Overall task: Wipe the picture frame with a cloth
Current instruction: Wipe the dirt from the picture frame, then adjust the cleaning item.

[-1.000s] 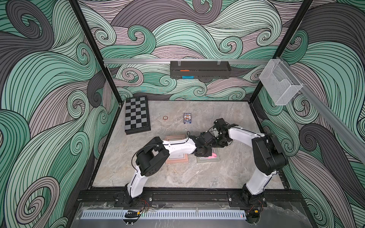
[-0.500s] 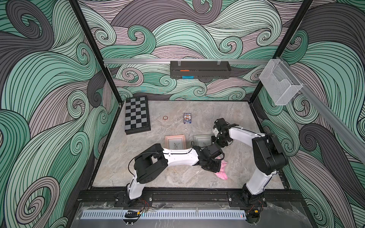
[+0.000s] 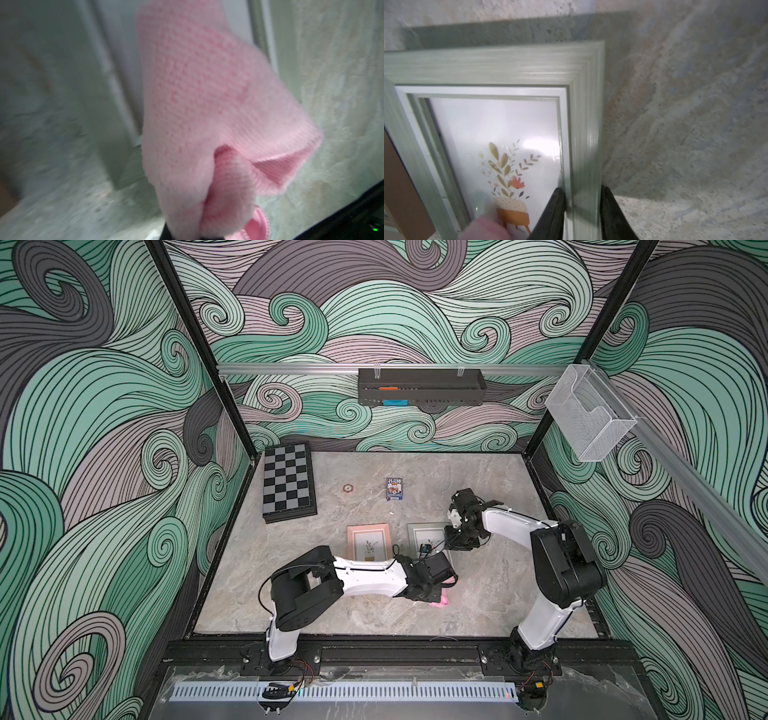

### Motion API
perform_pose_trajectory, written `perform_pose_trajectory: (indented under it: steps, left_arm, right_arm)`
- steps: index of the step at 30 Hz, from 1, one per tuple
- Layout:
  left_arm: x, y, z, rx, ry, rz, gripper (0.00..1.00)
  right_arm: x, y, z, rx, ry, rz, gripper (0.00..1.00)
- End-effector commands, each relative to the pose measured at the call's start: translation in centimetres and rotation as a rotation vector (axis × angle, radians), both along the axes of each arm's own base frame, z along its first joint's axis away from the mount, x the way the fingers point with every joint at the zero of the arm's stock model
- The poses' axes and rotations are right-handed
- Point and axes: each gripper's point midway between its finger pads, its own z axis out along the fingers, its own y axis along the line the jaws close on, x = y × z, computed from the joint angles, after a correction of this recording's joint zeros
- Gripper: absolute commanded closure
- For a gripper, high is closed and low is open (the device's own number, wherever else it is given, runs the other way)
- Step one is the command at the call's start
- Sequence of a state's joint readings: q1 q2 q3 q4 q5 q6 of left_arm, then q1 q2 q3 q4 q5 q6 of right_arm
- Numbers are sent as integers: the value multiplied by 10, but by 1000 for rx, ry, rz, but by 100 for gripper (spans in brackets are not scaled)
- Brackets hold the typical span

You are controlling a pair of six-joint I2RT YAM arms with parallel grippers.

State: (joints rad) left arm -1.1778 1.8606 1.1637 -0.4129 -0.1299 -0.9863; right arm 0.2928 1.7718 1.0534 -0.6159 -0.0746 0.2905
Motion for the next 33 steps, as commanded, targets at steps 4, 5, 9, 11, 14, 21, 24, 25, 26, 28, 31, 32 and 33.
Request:
perform_pose_trajectory:
  steps: [4,5,9,11,14,21,24,25,26,28,31,32,33]
  left_arm:
    - [-7,95,3,256,3,169,100]
    - [-10,100,4,268,8,169,100]
    - [-12,98,19,203,-3,137,100]
    - [-10,84,36,123,-23,96,100]
    - [-10,60,74,-18,-60,4,100]
    - [2,66,143,-152,-237,-110,100]
    - [11,70,147,-322,-225,-127,100]
    - [13,72,149,-390,-224,-127,100]
    - [15,75,150,-444,-221,-127,100]
    - [18,81,159,-550,-243,-136,100]
    - [29,99,167,-551,-336,-99,100]
    - [32,103,171,-552,-360,-94,100]
    - [37,106,178,-568,-381,-85,100]
  right_arm:
    - [-19,-12,-18,-44,91,-12,71]
    - [-19,-12,-19,-45,91,-11,71]
    - [-18,-14,-18,-56,85,-13,71]
    - [-17,-17,-14,-69,69,-16,70]
    - [-13,-23,0,-96,12,-29,62]
    - [0,-12,58,3,-155,-38,48]
    - [0,4,91,109,-227,-21,47]
    - [0,11,105,164,-256,-6,47]
    - [-2,20,115,220,-278,9,47]
    - [-8,45,143,397,-331,62,48]
    - [-22,79,188,675,-384,146,45]
    - [-28,90,200,771,-385,175,42]
    - [-35,101,217,885,-395,217,37]
